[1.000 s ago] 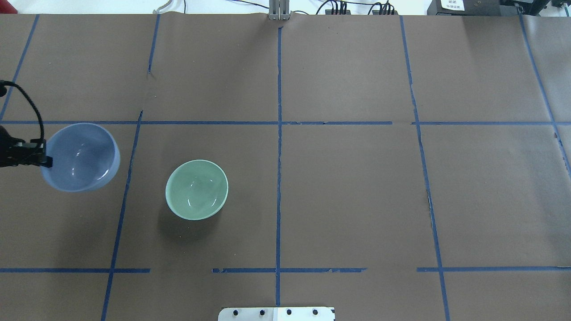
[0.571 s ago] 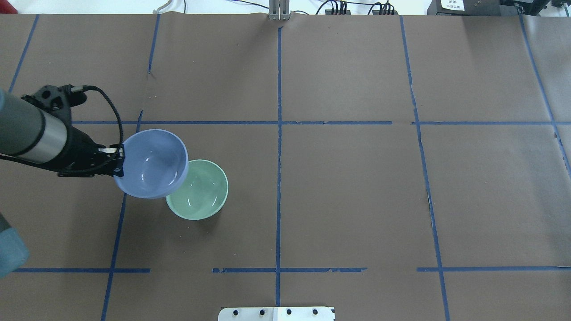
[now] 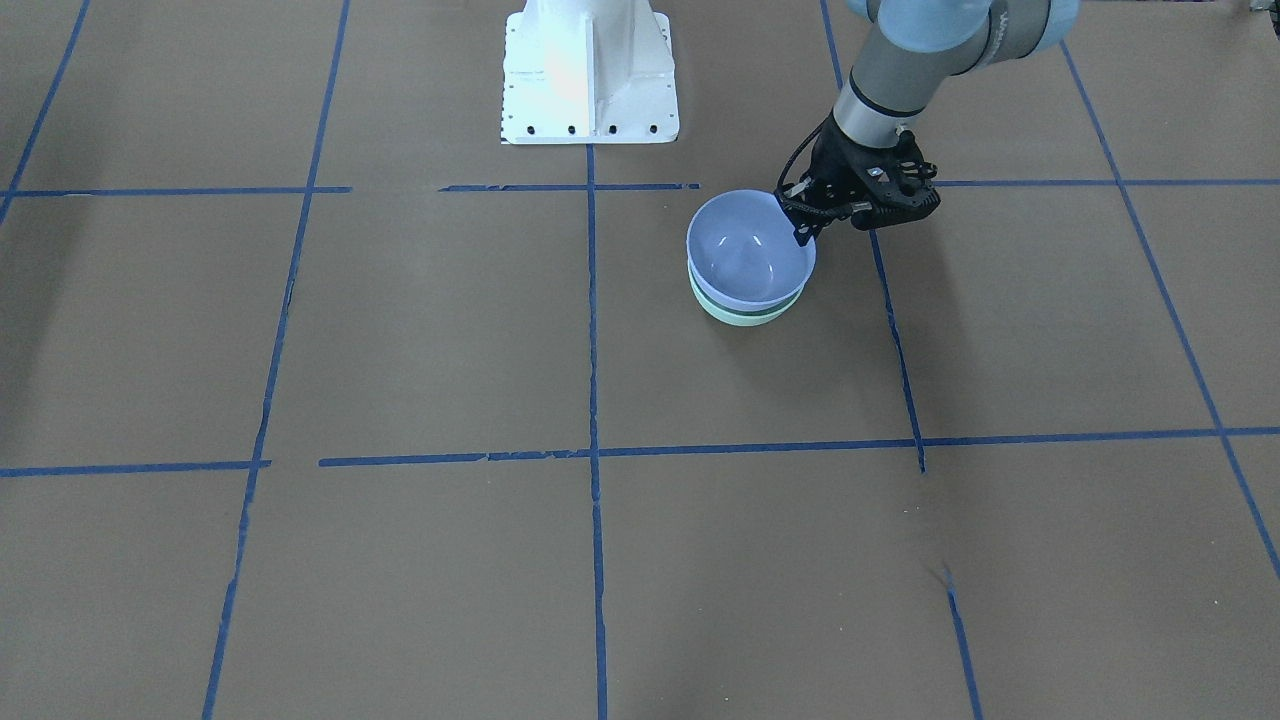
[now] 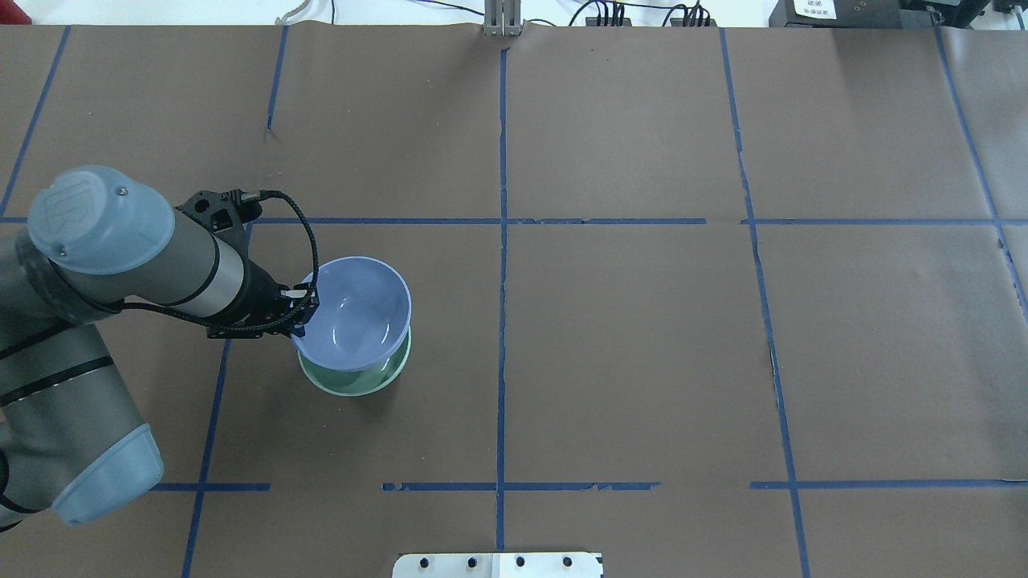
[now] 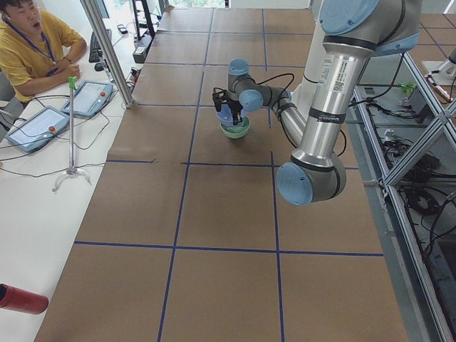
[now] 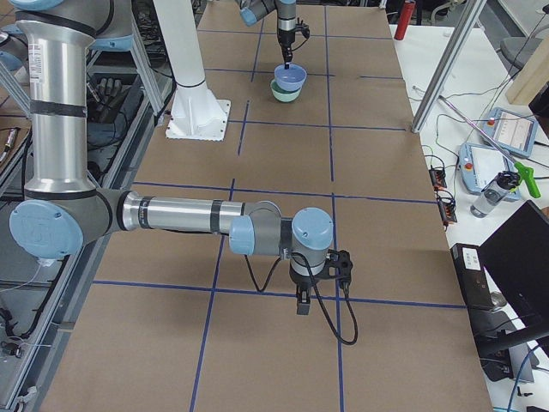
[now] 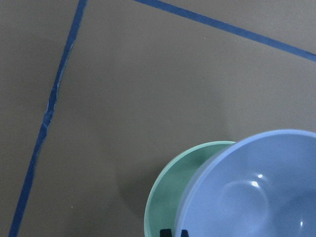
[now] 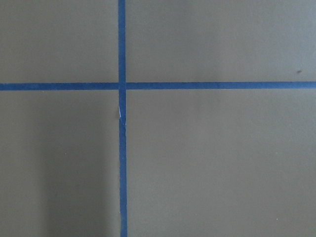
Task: Stack blue bowl on green bowl
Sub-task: 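Carry the blue bowl over the green bowl and lower it inside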
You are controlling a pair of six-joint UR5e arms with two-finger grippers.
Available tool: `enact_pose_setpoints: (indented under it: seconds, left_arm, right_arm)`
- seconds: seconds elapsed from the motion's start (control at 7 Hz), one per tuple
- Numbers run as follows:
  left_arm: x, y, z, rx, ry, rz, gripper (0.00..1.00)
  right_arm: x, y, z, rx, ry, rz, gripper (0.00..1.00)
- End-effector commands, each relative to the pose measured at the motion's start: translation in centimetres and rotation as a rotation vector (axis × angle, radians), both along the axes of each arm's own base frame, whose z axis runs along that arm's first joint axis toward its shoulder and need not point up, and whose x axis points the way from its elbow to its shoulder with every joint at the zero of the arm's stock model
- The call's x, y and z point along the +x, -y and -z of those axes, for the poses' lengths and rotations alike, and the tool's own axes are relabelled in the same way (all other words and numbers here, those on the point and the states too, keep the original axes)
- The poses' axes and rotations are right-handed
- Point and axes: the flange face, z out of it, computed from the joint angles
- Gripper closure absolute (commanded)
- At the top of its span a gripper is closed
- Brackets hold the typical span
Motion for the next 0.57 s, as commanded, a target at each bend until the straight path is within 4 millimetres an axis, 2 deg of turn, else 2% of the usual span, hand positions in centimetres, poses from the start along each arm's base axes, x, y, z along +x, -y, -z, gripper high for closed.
enact_pose_setpoints:
  seconds: [0.0, 0.43]
  left_arm:
    - [1.5, 0.0, -1.4, 0.004, -0.004, -0.015, 1.0]
    - [0.9, -0.4, -2.5, 0.002, 0.009, -0.02, 1.0]
  right_arm:
    - [0.0, 0.0, 0.0, 0.0, 0.0, 0.0, 0.0]
    - [0.0, 0.0, 0.0, 0.0, -0.002, 0.0, 0.0]
